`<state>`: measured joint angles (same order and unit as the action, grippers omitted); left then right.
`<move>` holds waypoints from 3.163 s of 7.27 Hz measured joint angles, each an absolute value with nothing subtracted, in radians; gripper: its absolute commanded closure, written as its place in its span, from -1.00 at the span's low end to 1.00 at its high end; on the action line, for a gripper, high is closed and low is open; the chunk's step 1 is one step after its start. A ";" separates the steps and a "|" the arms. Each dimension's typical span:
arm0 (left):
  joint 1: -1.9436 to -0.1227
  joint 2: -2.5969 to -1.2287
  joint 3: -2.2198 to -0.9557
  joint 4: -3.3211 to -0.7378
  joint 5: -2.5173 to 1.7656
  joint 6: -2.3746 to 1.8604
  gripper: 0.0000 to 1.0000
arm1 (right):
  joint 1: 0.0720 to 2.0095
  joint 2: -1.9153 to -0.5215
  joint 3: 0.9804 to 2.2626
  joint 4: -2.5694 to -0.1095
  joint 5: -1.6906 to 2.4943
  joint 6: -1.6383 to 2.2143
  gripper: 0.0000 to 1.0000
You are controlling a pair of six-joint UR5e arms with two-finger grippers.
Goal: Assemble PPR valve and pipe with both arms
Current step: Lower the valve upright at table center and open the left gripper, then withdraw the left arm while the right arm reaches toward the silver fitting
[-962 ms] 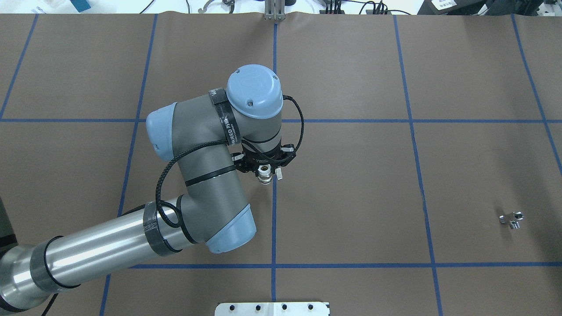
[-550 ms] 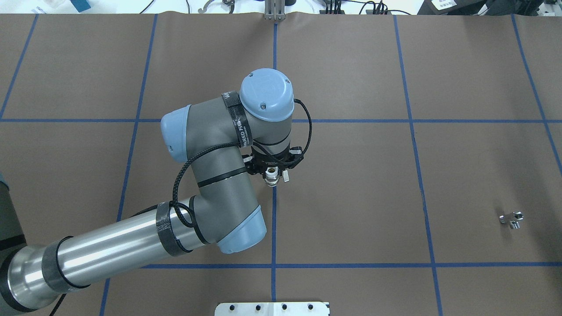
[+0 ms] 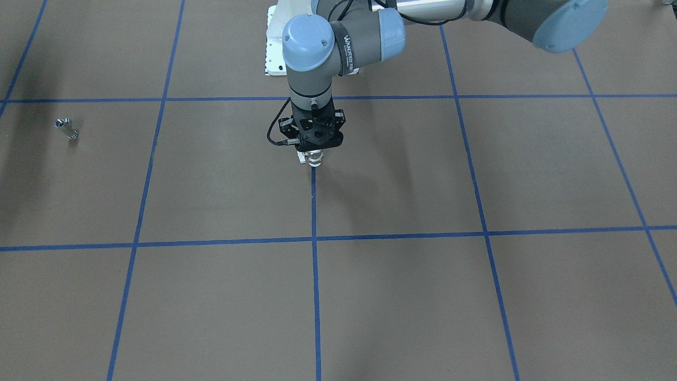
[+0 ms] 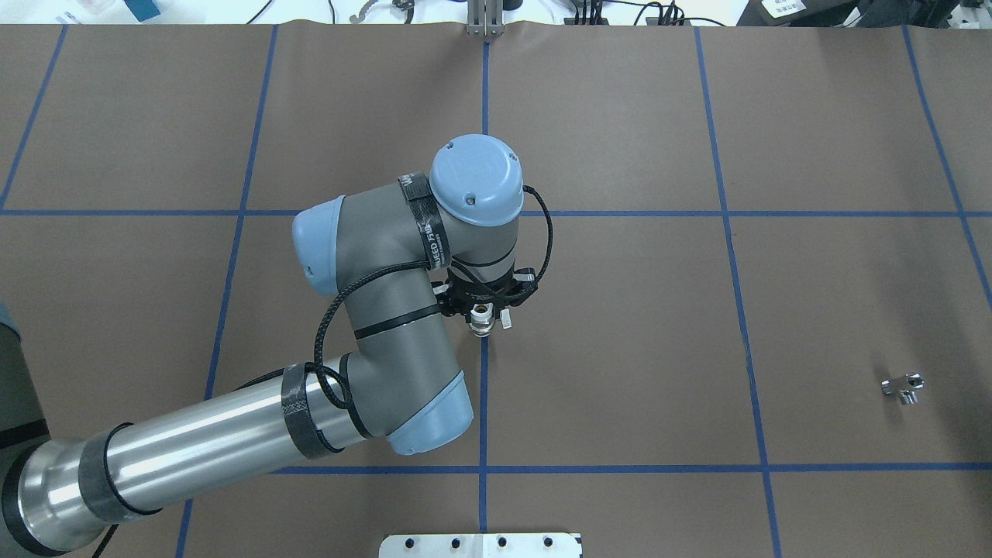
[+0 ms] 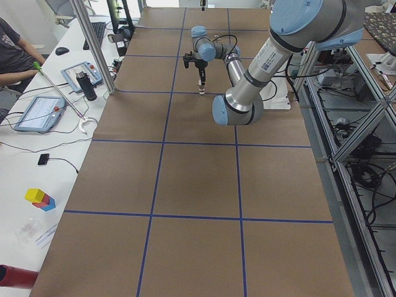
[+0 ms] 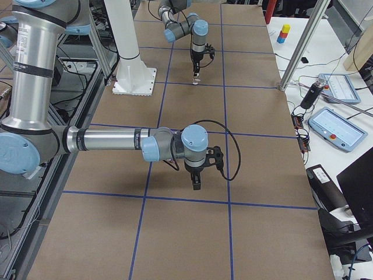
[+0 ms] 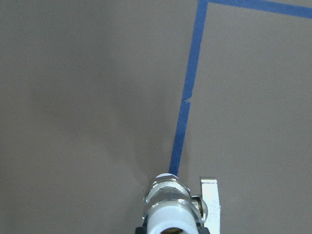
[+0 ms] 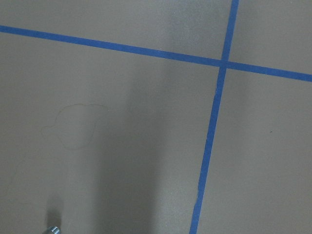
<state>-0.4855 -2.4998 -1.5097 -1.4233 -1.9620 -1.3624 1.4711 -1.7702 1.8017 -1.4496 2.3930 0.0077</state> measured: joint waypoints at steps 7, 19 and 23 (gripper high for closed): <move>-0.473 -2.498 -1.508 -1.425 -1.962 -1.362 0.51 | 1.471 -1.770 1.796 -1.450 2.394 0.008 -1.00; -0.529 -2.297 -1.774 -1.417 -1.971 -1.287 -0.81 | 1.346 -1.796 1.831 -1.226 2.458 0.302 -1.00; -0.577 -2.075 -2.030 -1.350 -1.973 -1.200 -0.78 | 1.166 -1.835 1.841 -1.071 2.414 0.535 -0.99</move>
